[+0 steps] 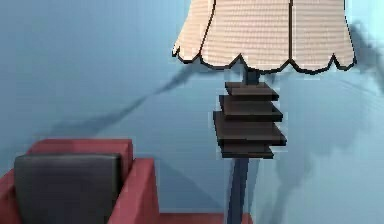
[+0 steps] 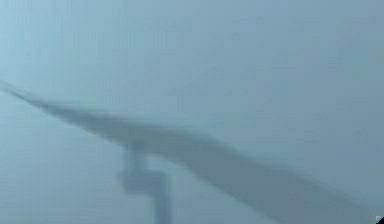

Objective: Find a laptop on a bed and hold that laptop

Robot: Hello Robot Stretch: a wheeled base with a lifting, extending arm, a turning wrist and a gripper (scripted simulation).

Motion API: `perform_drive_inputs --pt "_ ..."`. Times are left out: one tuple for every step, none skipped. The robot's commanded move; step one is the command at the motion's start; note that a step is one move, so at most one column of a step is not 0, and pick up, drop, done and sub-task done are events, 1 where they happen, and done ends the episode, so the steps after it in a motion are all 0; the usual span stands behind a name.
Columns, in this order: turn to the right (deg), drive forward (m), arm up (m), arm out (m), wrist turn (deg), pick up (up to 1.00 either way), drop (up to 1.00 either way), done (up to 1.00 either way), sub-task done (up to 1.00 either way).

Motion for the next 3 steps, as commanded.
perform_drive_inputs --pt "-45.0 0.00 0.00 0.00 0.0 0.00 0.00 0.00 0.00" --pt "-45.0 0.00 0.00 0.00 0.0 0.00 0.00 0.00 0.00" --pt "-45.0 0.00 0.00 0.00 0.0 0.00 0.00 0.00 0.00"
